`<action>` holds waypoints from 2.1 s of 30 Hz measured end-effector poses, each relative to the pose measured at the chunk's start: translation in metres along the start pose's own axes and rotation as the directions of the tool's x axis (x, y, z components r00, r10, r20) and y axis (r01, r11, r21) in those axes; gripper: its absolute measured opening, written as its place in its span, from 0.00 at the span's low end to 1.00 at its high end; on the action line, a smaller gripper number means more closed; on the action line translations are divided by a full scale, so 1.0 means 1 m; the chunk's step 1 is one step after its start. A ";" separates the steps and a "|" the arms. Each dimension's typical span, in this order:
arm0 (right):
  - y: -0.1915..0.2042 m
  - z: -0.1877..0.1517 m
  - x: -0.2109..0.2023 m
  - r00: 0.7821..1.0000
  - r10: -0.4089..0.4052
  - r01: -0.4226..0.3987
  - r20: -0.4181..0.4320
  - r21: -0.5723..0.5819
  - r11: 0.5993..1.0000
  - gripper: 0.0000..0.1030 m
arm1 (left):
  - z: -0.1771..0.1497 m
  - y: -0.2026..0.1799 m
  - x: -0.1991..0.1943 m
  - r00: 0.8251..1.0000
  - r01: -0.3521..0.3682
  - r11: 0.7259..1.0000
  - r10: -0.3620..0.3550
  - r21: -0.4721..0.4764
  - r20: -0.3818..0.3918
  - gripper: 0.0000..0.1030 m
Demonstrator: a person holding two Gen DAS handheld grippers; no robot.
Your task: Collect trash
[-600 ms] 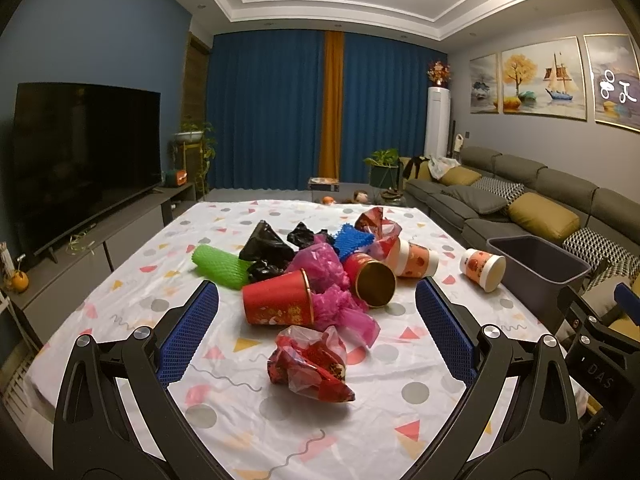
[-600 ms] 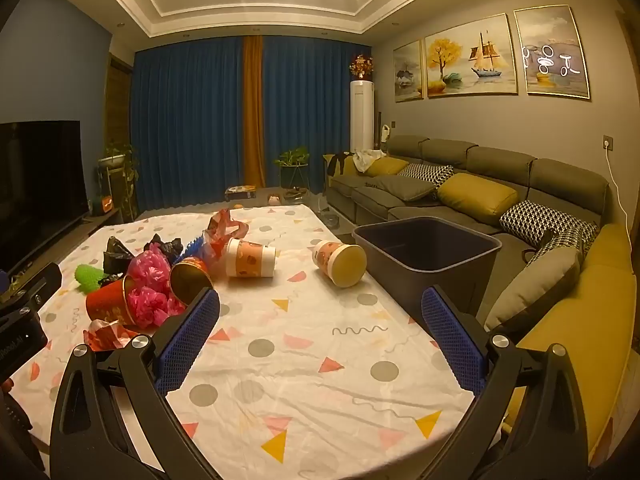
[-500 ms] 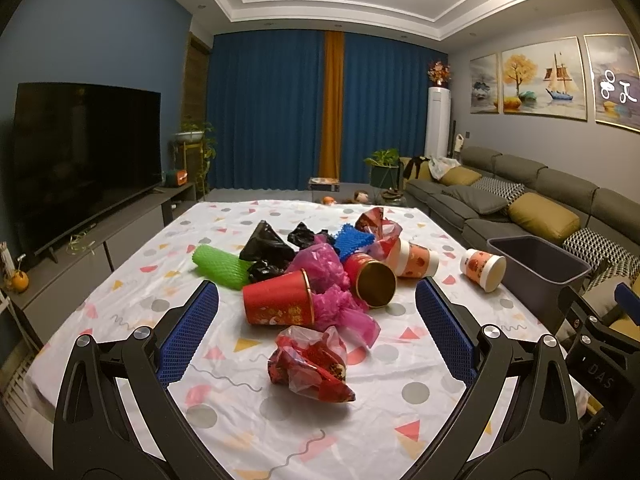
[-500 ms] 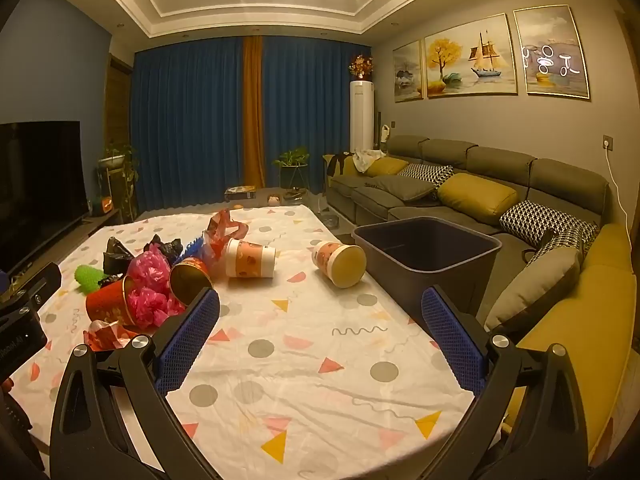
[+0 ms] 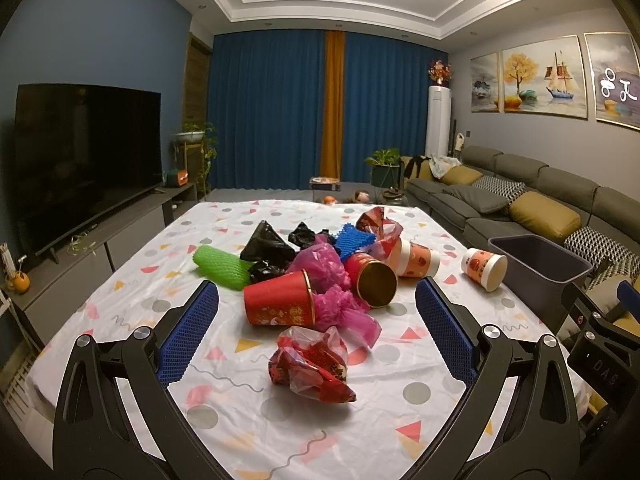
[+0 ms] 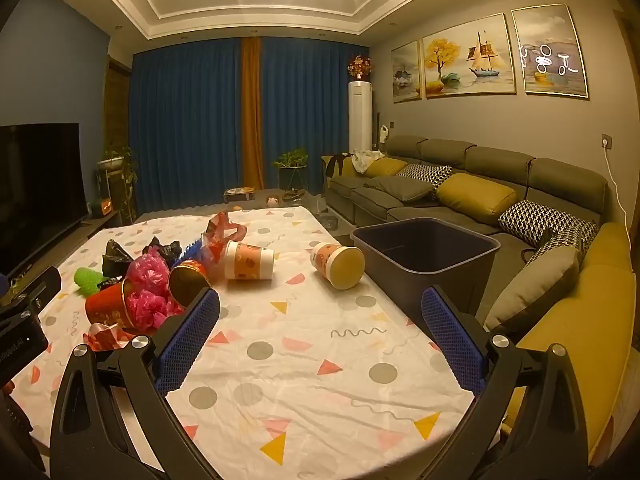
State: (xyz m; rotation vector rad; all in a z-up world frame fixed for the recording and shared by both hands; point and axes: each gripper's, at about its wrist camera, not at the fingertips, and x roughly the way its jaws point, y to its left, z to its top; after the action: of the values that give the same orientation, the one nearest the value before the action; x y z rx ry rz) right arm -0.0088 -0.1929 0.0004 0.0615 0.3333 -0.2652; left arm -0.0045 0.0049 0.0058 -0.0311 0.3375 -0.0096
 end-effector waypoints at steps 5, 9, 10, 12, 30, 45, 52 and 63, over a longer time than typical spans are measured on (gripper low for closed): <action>-0.001 0.001 -0.001 1.000 -0.003 0.003 0.000 0.002 1.000 0.95 | 0.000 0.000 0.000 1.000 0.001 1.000 -0.001 -0.001 0.000 0.94; -0.003 0.001 -0.001 1.000 -0.005 0.005 0.001 0.005 1.000 0.95 | 0.000 0.001 0.000 1.000 0.001 1.000 -0.001 0.000 -0.002 0.94; -0.003 0.001 -0.001 1.000 -0.006 0.006 0.001 0.005 1.000 0.95 | 0.000 0.001 0.000 1.000 0.001 1.000 -0.001 0.000 -0.001 0.94; -0.004 0.001 -0.001 1.000 -0.005 0.005 0.001 0.006 1.000 0.95 | 0.000 0.001 0.000 1.000 0.001 1.000 -0.001 0.000 -0.001 0.94; -0.003 0.001 0.000 1.000 -0.006 0.006 0.002 0.005 1.000 0.95 | 0.000 0.000 0.000 1.000 0.001 1.000 -0.001 0.000 -0.003 0.94; -0.003 0.001 -0.001 1.000 -0.006 0.006 0.006 0.007 1.000 0.95 | 0.000 0.000 -0.001 1.000 0.002 1.000 -0.002 -0.002 -0.004 0.94; -0.003 0.002 -0.002 1.000 -0.007 0.007 0.009 0.007 1.000 0.95 | -0.001 -0.001 0.000 1.000 0.002 1.000 -0.002 0.000 -0.005 0.94; -0.005 0.003 -0.003 1.000 -0.009 0.009 0.014 0.009 1.000 0.95 | -0.004 -0.004 0.000 1.000 0.005 1.000 -0.005 0.002 -0.007 0.94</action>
State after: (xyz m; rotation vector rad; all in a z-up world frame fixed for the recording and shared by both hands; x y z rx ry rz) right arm -0.0117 -0.1971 0.0038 0.0673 0.3187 -0.2762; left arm -0.0059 0.0007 0.0023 -0.0301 0.3440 -0.0152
